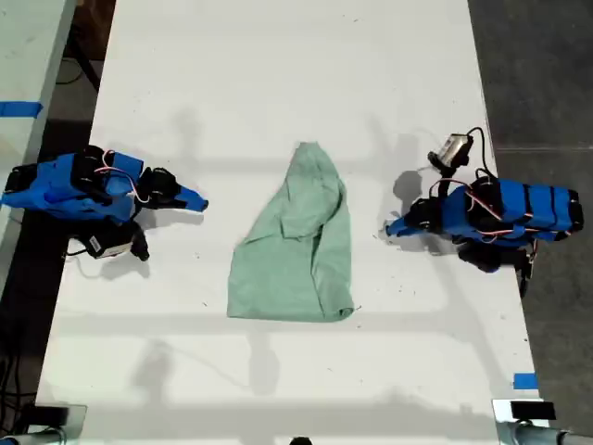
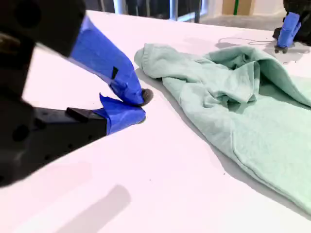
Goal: Fold t shirt
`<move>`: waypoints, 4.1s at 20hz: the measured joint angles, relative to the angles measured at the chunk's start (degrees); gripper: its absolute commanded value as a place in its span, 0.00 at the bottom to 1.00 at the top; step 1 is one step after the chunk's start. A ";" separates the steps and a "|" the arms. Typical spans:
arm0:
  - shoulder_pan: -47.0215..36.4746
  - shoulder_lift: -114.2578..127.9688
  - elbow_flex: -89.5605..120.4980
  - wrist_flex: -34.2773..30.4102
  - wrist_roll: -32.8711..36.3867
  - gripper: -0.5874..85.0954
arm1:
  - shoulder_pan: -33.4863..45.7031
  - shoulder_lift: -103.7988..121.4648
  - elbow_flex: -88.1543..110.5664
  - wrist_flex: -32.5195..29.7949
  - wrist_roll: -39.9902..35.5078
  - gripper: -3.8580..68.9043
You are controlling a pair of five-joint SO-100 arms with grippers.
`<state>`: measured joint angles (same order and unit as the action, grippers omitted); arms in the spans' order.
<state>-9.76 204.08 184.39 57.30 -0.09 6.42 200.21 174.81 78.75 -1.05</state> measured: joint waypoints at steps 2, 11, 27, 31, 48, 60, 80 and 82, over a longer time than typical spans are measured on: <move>-0.44 -11.07 -6.33 -2.37 0.09 0.14 | 0.00 0.00 0.00 0.00 0.00 0.16; 16.96 -102.04 -69.87 2.72 -13.89 0.22 | 0.44 0.00 0.00 0.00 -0.09 0.16; 17.93 -116.46 -83.32 1.58 -21.71 0.01 | 0.44 0.00 0.00 0.00 -0.09 0.15; 17.49 -114.96 -93.43 6.59 -19.42 0.01 | 0.44 0.00 0.00 0.00 -0.09 0.15; 9.84 -145.28 -123.31 -11.78 -5.45 0.16 | 0.44 0.00 0.00 0.00 -0.09 0.15; 3.16 -122.17 -122.17 12.83 7.56 0.01 | 0.44 0.00 0.00 0.00 -0.09 0.15; 2.46 -70.31 -66.45 2.55 9.14 0.01 | 0.44 0.00 0.00 0.00 -0.09 0.18; 0.18 -49.75 -46.41 -1.76 8.00 0.01 | 0.18 0.00 0.00 0.00 -0.35 0.18</move>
<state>-9.58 154.34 137.99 55.55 7.91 6.59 200.21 174.81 78.75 -1.41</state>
